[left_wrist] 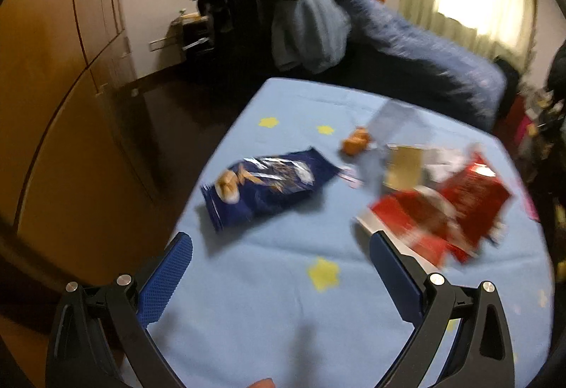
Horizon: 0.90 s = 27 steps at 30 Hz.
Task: Collect trash
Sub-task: 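Grasp the blue biscuit wrapper with the left tool while the right tool grasps the red snack bag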
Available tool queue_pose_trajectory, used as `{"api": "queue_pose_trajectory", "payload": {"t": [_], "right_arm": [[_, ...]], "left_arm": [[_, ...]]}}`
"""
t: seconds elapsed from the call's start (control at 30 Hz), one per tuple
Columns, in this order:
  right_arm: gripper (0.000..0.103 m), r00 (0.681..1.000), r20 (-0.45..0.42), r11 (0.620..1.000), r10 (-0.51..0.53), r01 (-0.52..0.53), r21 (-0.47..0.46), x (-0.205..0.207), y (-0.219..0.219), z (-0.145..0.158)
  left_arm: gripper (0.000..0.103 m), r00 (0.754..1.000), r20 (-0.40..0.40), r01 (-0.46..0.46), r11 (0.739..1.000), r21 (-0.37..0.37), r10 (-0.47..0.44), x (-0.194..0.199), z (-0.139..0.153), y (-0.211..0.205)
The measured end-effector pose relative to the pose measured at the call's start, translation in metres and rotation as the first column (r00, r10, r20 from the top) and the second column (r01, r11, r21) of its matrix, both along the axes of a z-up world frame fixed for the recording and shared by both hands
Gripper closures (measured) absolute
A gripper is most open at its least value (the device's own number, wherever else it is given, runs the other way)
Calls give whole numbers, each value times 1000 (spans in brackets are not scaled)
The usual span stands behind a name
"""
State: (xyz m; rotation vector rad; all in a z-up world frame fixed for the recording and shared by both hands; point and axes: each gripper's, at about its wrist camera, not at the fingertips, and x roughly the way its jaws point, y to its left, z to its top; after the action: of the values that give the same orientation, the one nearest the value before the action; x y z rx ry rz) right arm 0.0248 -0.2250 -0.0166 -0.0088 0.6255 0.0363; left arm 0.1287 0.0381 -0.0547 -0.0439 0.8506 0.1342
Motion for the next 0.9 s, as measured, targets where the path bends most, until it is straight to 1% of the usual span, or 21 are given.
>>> {"api": "queue_pose_trajectory", "payload": {"t": [0.07,0.13,0.23,0.33,0.4,0.47,0.53,0.63,0.7,0.77,0.8,0.83,0.87,0.9], "right_arm": [[3,1000,-10,1000,9,-9,6,12,0,1],[3,1000,-22,1000,14,-14,4,22,0,1],[3,999,-40,999,33,-33,9,37,0,-1],[3,996,-69,999,51,-50,12,55,3,-5],[3,994,-91,997,68,-65,27,69,6,-8],[3,991,-107,997,77,-74,33,81,11,-10],[3,990,-114,997,82,-80,25,95,18,-13],[3,986,-139,996,91,-90,13,114,29,-20],[3,981,-163,995,101,-99,22,125,34,-26],[3,977,-188,995,104,-101,28,135,37,-32],[3,974,-200,995,104,-100,30,139,39,-35],[3,973,-205,994,107,-102,33,142,41,-37],[4,972,-207,994,110,-105,37,145,42,-39],[5,971,-212,994,110,-104,37,148,43,-41]], "left_arm": [[3,1000,-14,0,1000,7,0,19,-6,1],[3,999,-49,-6,1000,17,6,38,-14,1],[3,996,-85,-17,999,31,20,58,-26,4],[3,993,-116,-23,999,43,28,70,-36,6],[4,992,-124,-32,999,41,37,75,-41,10],[4,990,-134,-33,999,22,36,80,-45,13],[4,991,-127,-28,1000,7,29,81,-46,14],[16,993,-118,-10,1000,8,11,80,-46,13],[18,994,-109,-4,1000,14,5,80,-46,12],[28,996,-84,-6,1000,16,7,78,-44,12],[31,997,-73,-5,1000,15,6,78,-43,12],[39,998,-58,-3,1000,19,4,76,-40,12],[51,999,-48,1,1000,22,0,76,-38,10],[65,999,-45,19,1000,8,-18,75,-37,10]]}}
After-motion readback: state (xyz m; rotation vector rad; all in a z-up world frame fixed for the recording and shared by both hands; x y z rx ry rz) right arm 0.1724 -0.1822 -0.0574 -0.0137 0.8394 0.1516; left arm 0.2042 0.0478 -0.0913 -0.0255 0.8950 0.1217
